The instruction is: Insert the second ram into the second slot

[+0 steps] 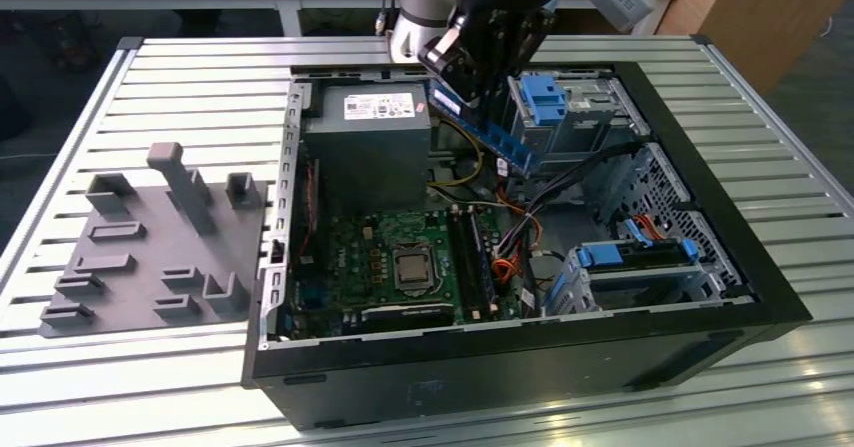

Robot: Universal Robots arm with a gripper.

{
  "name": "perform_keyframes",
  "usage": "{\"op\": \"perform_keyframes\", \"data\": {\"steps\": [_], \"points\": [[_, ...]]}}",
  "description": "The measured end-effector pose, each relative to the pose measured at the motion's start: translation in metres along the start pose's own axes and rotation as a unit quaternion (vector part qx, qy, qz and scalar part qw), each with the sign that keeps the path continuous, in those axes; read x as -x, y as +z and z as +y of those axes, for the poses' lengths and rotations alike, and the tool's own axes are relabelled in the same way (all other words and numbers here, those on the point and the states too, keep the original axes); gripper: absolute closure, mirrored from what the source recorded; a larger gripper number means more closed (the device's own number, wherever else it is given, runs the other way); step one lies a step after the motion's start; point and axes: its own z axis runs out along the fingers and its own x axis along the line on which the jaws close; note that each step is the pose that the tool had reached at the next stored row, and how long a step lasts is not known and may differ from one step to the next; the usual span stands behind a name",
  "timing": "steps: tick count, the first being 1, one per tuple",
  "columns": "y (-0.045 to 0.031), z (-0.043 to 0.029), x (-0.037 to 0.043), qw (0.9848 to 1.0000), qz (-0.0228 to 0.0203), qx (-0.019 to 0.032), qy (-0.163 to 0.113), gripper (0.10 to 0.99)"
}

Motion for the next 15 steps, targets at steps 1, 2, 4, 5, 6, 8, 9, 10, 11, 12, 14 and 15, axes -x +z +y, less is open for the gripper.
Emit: {"op": "perform_keyframes", "data": {"steps": [1, 2, 4, 5, 6, 8, 9, 10, 11, 12, 14, 15], "points": [[0.0000, 0.0000, 0.0000, 1.0000, -0.0001, 0.0000, 0.002, 0.953], [0.0000, 0.0000, 0.0000, 1.0000, -0.0002, -0.0001, 0.005, 0.953], [0.0000, 0.0000, 0.0000, 1.0000, -0.0003, -0.0002, 0.010, 0.953], [0.0000, 0.0000, 0.0000, 0.9999, -0.0004, -0.0002, 0.012, 0.953], [0.0000, 0.0000, 0.0000, 0.9999, -0.0005, -0.0003, 0.015, 0.953], [0.0000, 0.0000, 0.0000, 0.9998, -0.0007, -0.0004, 0.020, 0.953], [0.0000, 0.0000, 0.0000, 0.9997, -0.0008, -0.0004, 0.022, 0.953], [0.0000, 0.0000, 0.0000, 0.9997, -0.0009, -0.0004, 0.025, 0.953], [0.0000, 0.0000, 0.0000, 0.9996, -0.0010, -0.0005, 0.027, 0.953], [0.0000, 0.0000, 0.0000, 0.9995, -0.0011, -0.0006, 0.030, 0.953], [0.0000, 0.0000, 0.0000, 0.9994, -0.0013, -0.0006, 0.035, 0.953], [0.0000, 0.0000, 0.0000, 0.9993, -0.0013, -0.0006, 0.038, 0.953]]}}
